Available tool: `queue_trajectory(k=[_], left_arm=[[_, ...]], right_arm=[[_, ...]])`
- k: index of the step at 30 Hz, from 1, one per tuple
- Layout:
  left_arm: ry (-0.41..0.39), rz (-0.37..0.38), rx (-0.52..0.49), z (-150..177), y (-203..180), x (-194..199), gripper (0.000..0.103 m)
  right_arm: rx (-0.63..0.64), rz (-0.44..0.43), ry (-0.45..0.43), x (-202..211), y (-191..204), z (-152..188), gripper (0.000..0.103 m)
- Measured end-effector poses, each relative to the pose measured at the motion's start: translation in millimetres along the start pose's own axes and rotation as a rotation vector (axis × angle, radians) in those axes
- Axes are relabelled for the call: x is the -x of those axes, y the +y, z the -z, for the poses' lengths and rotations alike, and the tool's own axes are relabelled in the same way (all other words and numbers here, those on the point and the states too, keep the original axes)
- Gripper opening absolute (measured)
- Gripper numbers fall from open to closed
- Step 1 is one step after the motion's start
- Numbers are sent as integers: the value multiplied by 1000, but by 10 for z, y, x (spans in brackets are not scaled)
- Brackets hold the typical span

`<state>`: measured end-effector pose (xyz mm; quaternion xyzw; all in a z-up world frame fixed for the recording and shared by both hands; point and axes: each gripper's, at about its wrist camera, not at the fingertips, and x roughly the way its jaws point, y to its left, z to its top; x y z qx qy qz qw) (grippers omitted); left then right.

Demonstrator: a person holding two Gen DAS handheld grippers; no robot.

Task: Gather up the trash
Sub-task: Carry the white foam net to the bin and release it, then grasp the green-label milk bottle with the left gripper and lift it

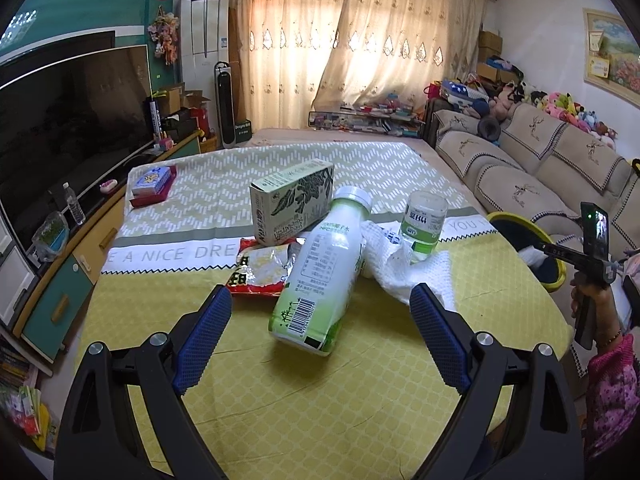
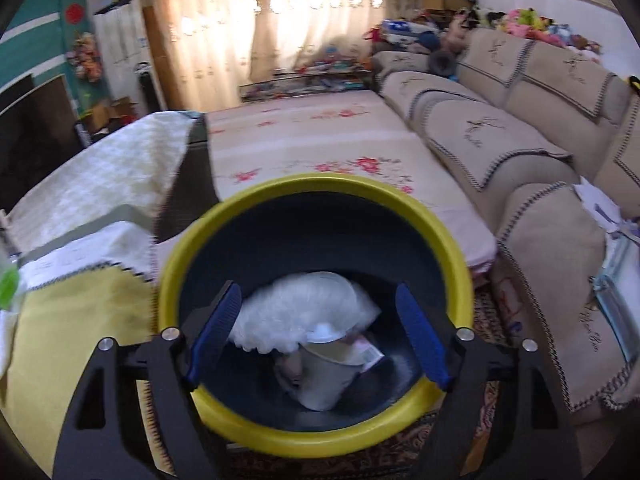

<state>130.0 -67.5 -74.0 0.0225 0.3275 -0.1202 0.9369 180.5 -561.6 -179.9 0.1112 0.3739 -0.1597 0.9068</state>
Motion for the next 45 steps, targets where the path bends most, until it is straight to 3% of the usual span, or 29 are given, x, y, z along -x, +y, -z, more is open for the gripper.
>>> queue_trajectory(k=[9,15,23,37,45], left_arm=[[7,27,-54,-17,-41,-155,89],[64,10,-78,46,64,-438,89],[140,38,-45,151,201,-801,79],[145,66,-79,132,129,-954,60],[136,65,-68,149,115,-934,59]], right_arm=[[19,10,-55,307,85,73,76],[35,-33,-90,534,229,64,76],[58,-76,-94,605,387,86,76],[67,-109,-81,579,465,105,76],[53,-123,-82,595,443,114,76]])
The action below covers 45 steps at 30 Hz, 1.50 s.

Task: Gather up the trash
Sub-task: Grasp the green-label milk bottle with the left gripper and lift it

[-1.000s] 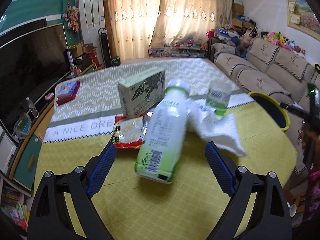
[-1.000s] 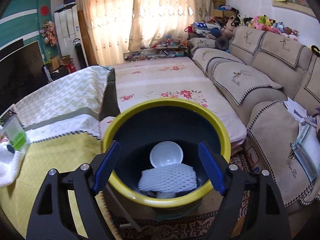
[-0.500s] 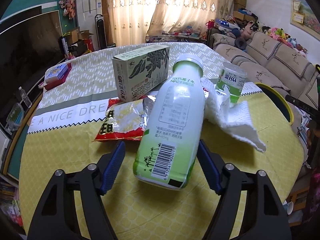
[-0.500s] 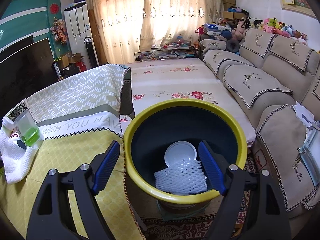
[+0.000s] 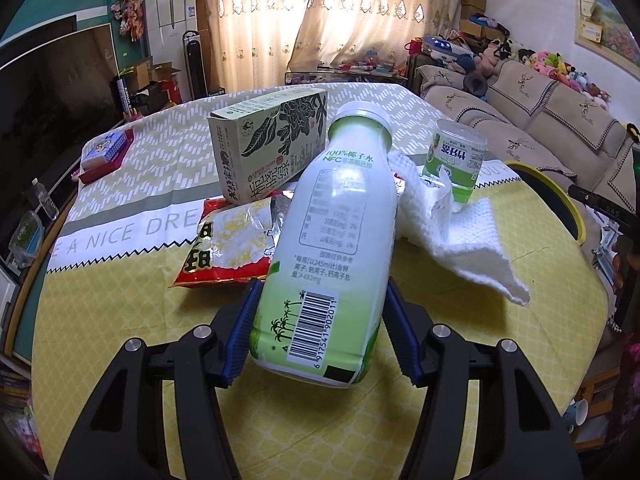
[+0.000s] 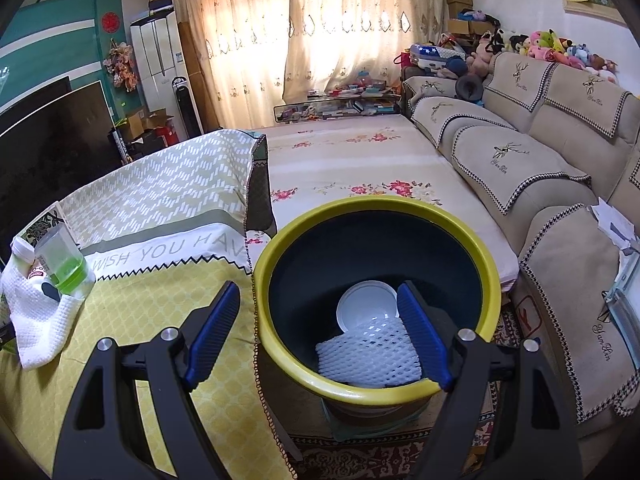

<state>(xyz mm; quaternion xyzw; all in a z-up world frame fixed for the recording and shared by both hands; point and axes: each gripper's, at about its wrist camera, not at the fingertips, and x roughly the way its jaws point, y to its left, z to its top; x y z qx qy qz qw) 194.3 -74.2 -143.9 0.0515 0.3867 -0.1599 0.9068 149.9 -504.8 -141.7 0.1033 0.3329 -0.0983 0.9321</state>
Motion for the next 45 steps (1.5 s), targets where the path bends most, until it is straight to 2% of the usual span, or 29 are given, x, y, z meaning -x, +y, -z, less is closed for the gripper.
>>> queue_trajectory(k=[12,23,31,40,45], left_arm=[[-95,-77,21,-35,36,320,54],[-142,-120,27,-56,62,474,52],[-234,-171,-2,-210,20,663,52],[-315,-173,-13,-394,30,818,51],[-321,-168,-13,-453,7,815,51]], right_arm=[[6,-14,9,-23,59,31,76],[18,-24,18,-38,112,58,76],[16,-25,21,-37,101,67,76],[13,-31,17,-15,104,73,76],[7,-31,13,10,85,66,76]])
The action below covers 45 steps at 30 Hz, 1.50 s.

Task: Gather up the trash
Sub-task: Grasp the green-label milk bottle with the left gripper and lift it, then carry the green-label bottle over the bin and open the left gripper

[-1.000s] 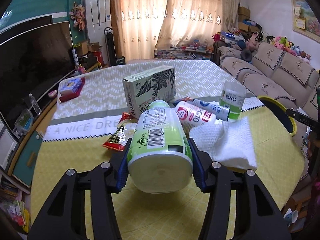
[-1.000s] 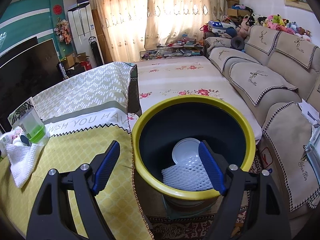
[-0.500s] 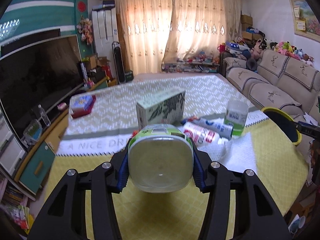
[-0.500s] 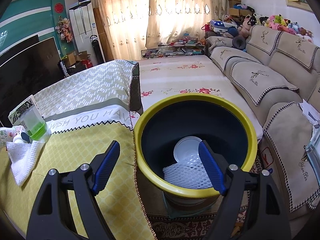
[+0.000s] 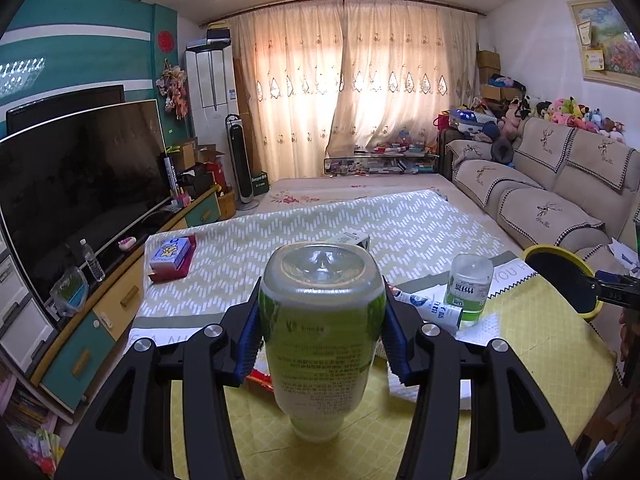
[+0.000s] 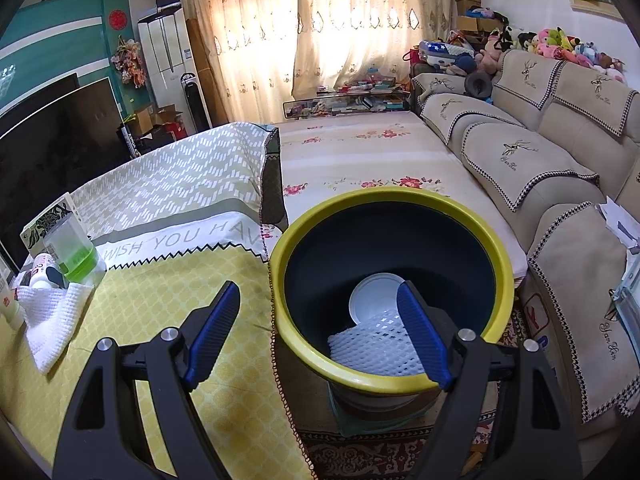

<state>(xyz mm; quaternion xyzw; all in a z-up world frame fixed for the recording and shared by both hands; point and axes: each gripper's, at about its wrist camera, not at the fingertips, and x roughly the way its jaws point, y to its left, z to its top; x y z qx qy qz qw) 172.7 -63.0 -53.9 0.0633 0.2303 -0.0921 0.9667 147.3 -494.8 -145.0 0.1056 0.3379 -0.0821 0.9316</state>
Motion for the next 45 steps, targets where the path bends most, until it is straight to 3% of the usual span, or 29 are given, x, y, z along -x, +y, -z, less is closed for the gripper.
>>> queue_trajectory(k=[12,20,29,34,41,45], left_arm=[[-34,51,-30,-170,-207,135,51],[-51,176,-76,-519,-620,269,52],[-48,468,-173,-918,-1708,154,51],[-11,625,-196,-1004,-2493,-195,52],[61,677,-231,-990,-3429,-935,52],[117,645,-219,-923,-3781,-1349,58]], right_arm=[[-18,-4,-21,114,-61,2,76],[-29,56,-75,442,-280,-14,76],[-69,141,-139,770,-708,-34,76],[-109,181,-145,880,-986,35,76],[-165,206,-146,934,-1280,133,78],[-178,203,-140,902,-1319,148,80]])
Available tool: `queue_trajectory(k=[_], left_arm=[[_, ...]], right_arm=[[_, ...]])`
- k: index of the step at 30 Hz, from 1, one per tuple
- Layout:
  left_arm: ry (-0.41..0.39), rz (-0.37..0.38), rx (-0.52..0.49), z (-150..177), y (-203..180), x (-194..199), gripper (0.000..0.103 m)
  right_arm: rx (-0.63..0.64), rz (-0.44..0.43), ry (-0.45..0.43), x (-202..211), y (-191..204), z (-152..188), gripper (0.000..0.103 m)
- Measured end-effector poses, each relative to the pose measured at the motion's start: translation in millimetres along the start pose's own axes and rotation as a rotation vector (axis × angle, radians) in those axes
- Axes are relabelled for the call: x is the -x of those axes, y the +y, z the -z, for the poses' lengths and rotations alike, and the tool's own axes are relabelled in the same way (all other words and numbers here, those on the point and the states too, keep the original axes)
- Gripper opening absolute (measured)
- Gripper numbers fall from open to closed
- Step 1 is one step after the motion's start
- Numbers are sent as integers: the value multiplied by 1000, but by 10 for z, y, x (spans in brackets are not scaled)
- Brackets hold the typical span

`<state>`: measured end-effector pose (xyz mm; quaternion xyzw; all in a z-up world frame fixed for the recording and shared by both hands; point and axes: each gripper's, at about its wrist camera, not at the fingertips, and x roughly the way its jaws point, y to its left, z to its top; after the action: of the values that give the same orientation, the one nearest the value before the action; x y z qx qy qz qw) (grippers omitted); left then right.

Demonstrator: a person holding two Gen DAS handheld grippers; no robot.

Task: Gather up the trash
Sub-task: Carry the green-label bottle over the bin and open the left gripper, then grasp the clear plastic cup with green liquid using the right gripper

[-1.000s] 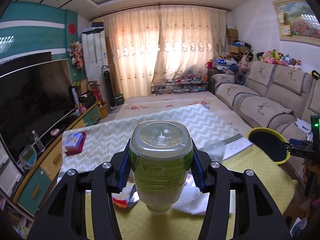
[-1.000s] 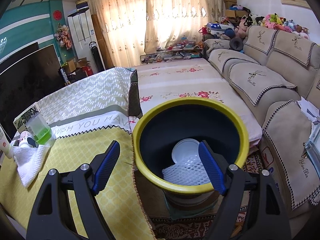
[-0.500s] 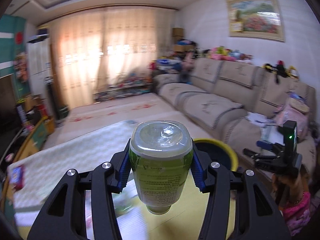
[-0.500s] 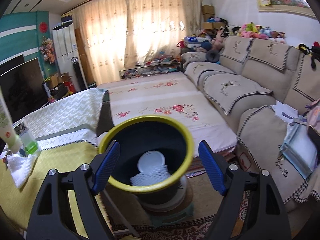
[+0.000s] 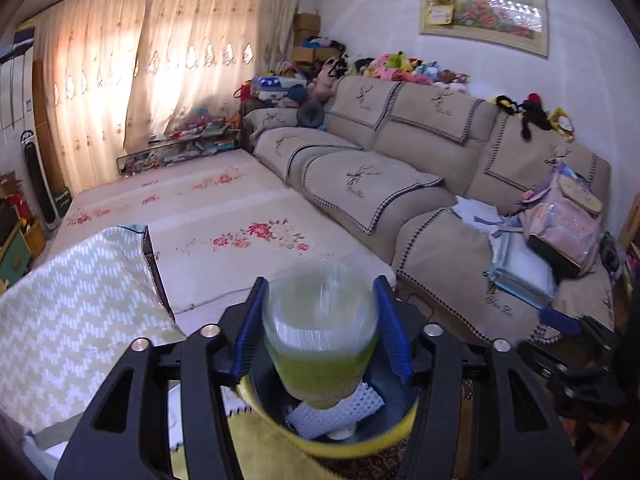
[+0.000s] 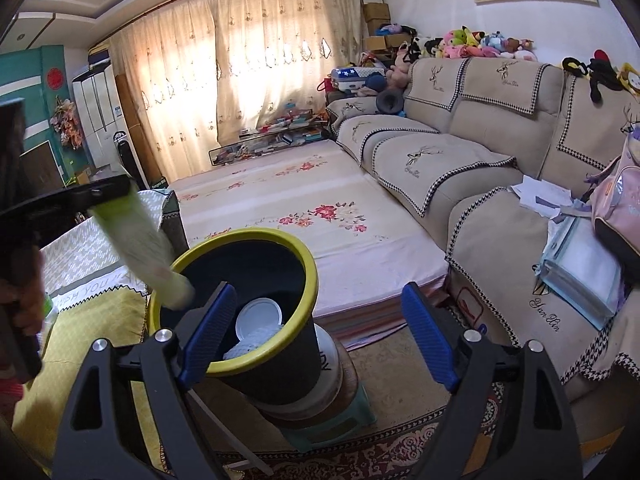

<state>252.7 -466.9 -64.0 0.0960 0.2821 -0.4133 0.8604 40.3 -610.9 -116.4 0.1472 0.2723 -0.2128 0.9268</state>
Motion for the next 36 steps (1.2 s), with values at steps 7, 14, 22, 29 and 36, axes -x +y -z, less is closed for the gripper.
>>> queue_trajectory(k=[7,14,22,29,36], left_arm=[[-43,-44,42,141,224,451,68],[-133,-142,81,496,411,1535,81],[-206,-383,196,1167,973,2733,89],[-203,-555,279,1803,1353,3442,90],[-203,-609,365,2149,1564,3768,90]], right_arm=[[18,-23,12,-53,74,15,80],[75,-87,30,-80,489,61,80],[203,-252,76,-101,1338,186,80],[321,-458,129,-119,2202,281,80],[460,-615,144,-169,3063,287,80]])
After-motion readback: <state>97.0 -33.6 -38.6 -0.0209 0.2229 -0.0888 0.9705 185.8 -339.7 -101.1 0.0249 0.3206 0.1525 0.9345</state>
